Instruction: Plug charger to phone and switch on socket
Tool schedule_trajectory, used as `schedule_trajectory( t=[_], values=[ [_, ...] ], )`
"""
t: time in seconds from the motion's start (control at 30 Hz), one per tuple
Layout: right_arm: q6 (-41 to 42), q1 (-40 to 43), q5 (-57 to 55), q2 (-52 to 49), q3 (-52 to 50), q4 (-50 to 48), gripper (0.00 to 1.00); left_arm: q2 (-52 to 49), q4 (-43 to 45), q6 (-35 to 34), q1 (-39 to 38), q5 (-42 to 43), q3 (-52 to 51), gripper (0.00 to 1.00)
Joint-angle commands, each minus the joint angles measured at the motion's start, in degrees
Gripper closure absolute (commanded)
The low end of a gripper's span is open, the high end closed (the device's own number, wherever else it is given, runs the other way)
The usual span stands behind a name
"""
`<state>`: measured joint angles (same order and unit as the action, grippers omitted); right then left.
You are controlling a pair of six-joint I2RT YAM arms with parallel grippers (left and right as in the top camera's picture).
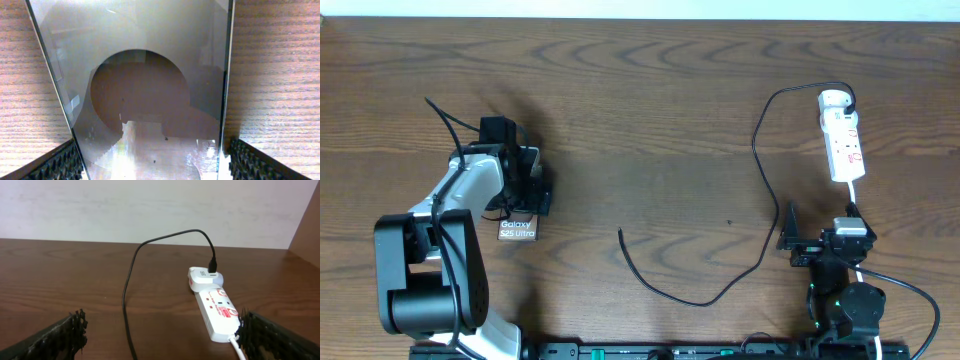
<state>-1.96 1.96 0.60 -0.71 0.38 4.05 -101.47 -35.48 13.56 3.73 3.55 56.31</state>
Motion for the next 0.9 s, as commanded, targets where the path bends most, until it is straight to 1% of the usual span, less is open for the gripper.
schedule_trajectory(
  t=[0.0, 0.1, 0.5, 0.57, 0.8, 0.87],
  values=[
    [-0.5, 0.0, -0.3, 0.2, -0.1, 0.2, 0.01, -0.5, 0.2, 0.3, 0.2, -1.6, -1.6, 0.12],
    [-0.5, 0.0, -0.3, 0.2, -0.1, 0.2, 0.01, -0.5, 0.2, 0.3, 0.2, -1.6, -1.6, 0.16],
    [-0.5, 0.0, -0.3, 0.2, -0.1, 0.2, 0.01, -0.5, 0.2, 0.3, 0.2, -1.6, -1.6, 0.19],
    [-0.5, 0.0, -0.3, 0.2, -0.1, 0.2, 0.01, -0.5, 0.2, 0.3, 0.2, -1.6, -1.6, 0.21],
    [-0.5, 0.0, -0.3, 0.2, -0.1, 0.2, 0.01, -0.5, 0.2, 0.3, 0.2, -1.6, -1.6, 0.24],
    [-0.5, 0.0, -0.3, 0.2, -0.1, 0.2, 0.01, -0.5, 0.2, 0.3, 0.2, -1.6, -1.6, 0.27]
  ],
)
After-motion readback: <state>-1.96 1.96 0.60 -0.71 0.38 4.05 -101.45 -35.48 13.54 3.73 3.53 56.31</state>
